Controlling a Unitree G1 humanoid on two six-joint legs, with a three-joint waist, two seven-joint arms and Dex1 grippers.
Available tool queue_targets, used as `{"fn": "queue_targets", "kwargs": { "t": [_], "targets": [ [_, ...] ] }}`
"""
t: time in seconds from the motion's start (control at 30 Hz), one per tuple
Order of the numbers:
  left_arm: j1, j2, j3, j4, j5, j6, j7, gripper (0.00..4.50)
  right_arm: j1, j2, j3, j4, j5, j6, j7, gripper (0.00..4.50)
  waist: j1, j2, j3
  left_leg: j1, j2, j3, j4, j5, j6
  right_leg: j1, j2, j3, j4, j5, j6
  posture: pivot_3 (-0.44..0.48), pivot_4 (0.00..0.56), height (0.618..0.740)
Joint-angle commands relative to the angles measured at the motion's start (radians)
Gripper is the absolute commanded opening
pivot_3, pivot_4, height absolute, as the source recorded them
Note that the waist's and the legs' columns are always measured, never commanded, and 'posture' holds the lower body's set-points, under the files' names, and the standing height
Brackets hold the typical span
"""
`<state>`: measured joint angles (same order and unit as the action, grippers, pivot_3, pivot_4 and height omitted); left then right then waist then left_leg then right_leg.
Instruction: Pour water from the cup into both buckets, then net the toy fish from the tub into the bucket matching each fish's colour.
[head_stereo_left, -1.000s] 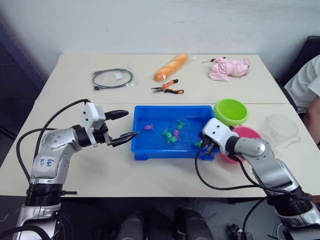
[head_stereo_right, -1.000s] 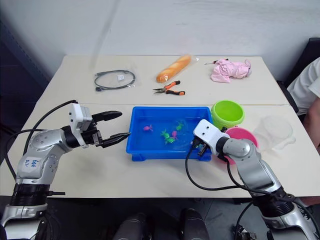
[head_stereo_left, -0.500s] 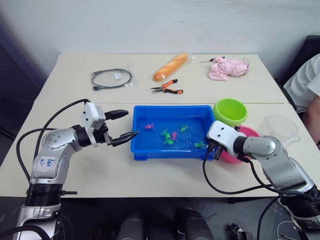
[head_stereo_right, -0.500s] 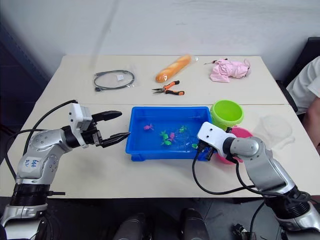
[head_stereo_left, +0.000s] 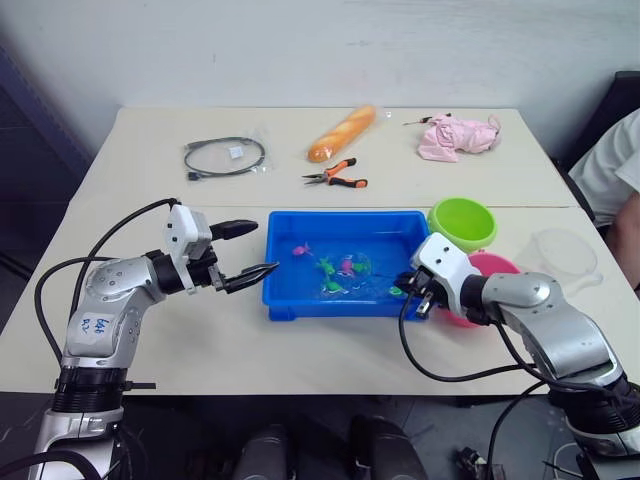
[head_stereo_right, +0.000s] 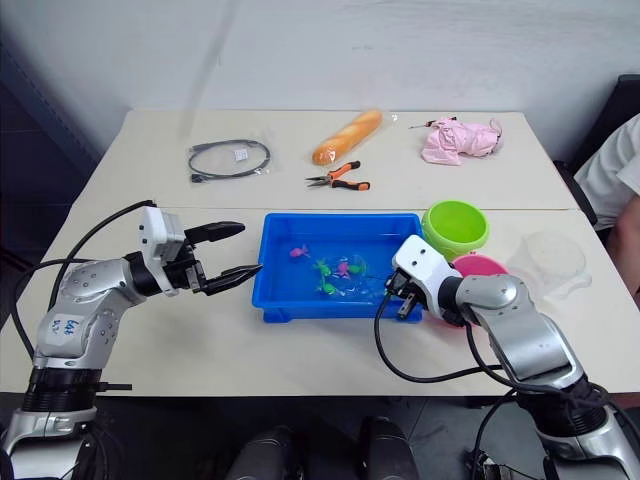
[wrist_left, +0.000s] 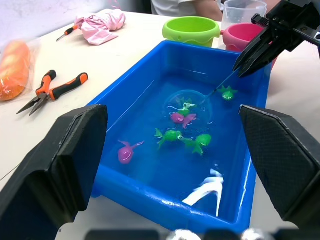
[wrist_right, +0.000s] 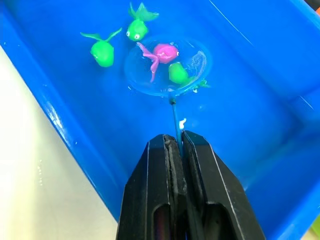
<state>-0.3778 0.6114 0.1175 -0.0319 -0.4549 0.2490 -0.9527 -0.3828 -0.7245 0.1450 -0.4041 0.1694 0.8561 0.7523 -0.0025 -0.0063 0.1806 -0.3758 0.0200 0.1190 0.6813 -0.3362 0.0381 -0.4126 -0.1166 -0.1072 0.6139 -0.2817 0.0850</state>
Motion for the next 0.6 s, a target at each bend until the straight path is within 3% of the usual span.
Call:
{"fn": "queue_targets", "kwargs": {
  "t": [0.03,0.3,0.6],
  "targets": [
    [0.001,0.001,0.016,-0.023,-0.006,-0.017,0.001,4.48,-0.016,-0.026,-0.048,-0.029,0.014,-0.008,0.002,0.00,0.000,0.000,0.000,0.000,0.000,0.000,0.000,0.000,0.000,0.000,0.000,0.000,0.000,0.000,0.000,0.000,0.150,0.740],
    [-0.002,-0.002,0.017,-0.015,-0.007,-0.028,-0.005,4.48,0.018,-0.041,-0.163,-0.057,0.108,-0.039,0.049,0.00,0.001,0.000,0.000,0.000,0.000,0.000,0.000,0.000,0.000,0.000,0.000,0.000,-0.001,0.000,0.000,0.000,0.150,0.740],
    [-0.075,0.002,-0.005,0.018,-0.028,-0.028,-0.089,4.48,0.203,-0.068,-0.505,-0.171,0.324,-0.018,0.108,0.00,0.009,0.000,0.000,-0.001,0.000,-0.001,-0.001,-0.001,0.001,0.001,0.000,-0.001,-0.003,0.000,0.000,0.000,0.150,0.740]
  ]
}}
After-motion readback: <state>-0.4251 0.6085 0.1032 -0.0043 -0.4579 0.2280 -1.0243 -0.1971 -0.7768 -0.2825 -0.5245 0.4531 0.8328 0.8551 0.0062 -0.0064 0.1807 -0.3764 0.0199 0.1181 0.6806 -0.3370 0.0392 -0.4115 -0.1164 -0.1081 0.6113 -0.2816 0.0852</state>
